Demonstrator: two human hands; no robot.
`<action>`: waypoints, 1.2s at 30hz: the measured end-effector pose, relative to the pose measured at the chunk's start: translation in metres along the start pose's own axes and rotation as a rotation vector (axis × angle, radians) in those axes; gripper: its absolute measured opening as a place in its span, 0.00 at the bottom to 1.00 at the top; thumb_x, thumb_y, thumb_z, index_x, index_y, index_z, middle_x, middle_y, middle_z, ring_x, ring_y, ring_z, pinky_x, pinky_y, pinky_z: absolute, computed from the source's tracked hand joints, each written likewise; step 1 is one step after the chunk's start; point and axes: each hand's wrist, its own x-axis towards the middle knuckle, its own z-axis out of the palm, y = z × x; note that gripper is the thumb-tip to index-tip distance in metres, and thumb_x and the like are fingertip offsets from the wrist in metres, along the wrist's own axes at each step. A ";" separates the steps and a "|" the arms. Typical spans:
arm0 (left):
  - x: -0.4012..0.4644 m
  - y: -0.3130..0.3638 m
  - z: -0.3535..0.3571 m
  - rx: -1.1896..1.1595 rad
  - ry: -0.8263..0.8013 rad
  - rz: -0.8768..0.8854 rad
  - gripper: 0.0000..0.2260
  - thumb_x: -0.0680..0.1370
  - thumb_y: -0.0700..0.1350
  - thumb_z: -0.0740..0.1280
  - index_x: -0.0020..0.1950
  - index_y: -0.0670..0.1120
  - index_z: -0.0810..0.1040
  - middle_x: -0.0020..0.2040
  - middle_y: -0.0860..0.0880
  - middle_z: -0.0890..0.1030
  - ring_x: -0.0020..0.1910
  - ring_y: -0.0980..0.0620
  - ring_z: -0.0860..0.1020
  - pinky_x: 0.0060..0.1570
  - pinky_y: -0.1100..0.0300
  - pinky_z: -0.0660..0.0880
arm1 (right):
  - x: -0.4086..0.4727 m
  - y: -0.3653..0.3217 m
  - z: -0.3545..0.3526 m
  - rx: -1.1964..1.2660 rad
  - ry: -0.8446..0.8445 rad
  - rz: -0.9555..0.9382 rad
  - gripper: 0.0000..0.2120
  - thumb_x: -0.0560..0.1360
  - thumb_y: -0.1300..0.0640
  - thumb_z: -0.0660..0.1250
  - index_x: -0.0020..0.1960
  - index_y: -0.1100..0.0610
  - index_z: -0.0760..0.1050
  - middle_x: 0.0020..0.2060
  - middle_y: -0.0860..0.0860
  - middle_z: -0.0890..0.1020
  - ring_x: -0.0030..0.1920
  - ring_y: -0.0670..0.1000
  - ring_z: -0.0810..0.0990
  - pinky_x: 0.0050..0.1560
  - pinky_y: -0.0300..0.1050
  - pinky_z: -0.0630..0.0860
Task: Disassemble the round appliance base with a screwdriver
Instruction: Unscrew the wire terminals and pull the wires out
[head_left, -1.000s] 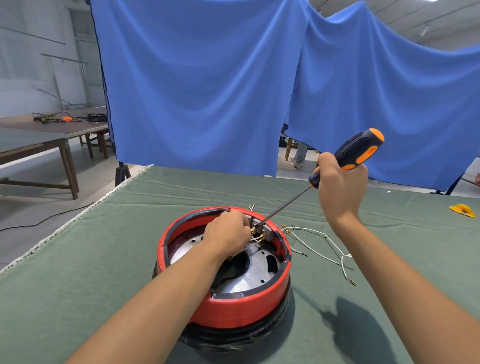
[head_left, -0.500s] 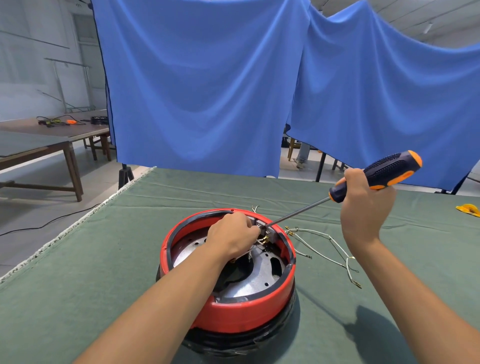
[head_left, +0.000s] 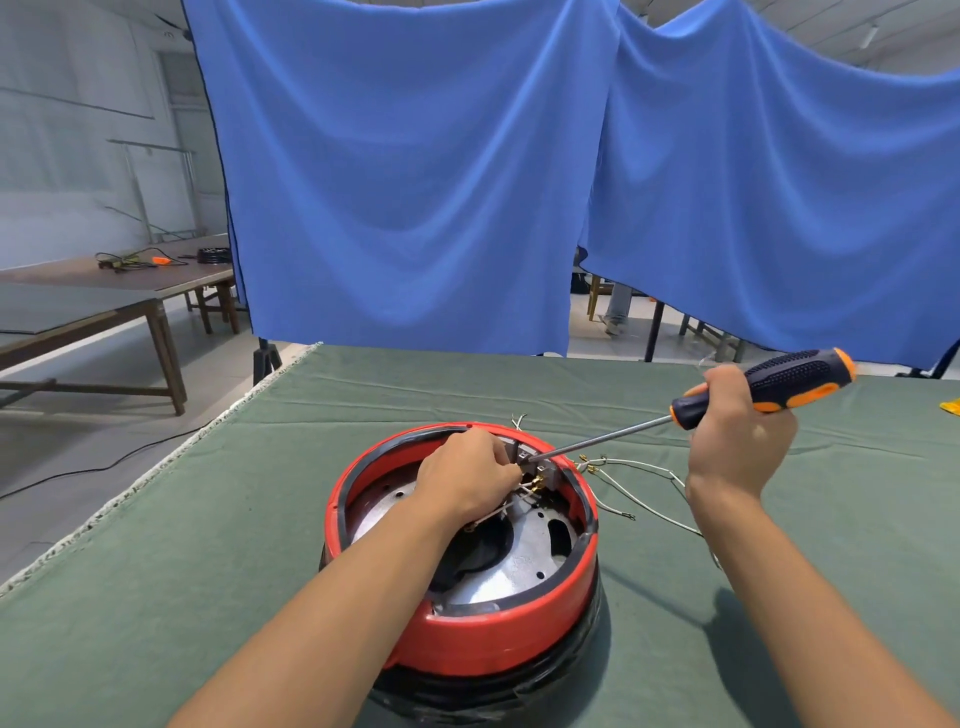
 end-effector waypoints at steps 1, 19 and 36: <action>0.000 0.000 0.000 0.005 0.001 -0.004 0.05 0.70 0.47 0.65 0.38 0.49 0.80 0.39 0.51 0.81 0.43 0.48 0.78 0.38 0.59 0.69 | 0.003 0.002 -0.001 -0.003 0.019 0.043 0.15 0.63 0.53 0.63 0.19 0.53 0.72 0.16 0.44 0.73 0.21 0.44 0.69 0.28 0.38 0.67; -0.013 0.020 -0.016 -0.244 0.488 0.348 0.04 0.76 0.39 0.67 0.45 0.43 0.82 0.37 0.50 0.80 0.37 0.51 0.77 0.40 0.58 0.73 | 0.022 -0.003 -0.011 0.197 0.161 0.272 0.14 0.70 0.58 0.66 0.27 0.55 0.70 0.19 0.46 0.72 0.18 0.46 0.64 0.20 0.33 0.57; 0.021 0.120 0.066 0.475 -0.305 0.492 0.10 0.73 0.39 0.64 0.49 0.48 0.82 0.51 0.44 0.82 0.51 0.42 0.78 0.42 0.57 0.69 | 0.047 0.001 -0.032 0.103 0.284 0.242 0.11 0.65 0.49 0.66 0.28 0.54 0.74 0.24 0.46 0.76 0.25 0.48 0.69 0.26 0.40 0.63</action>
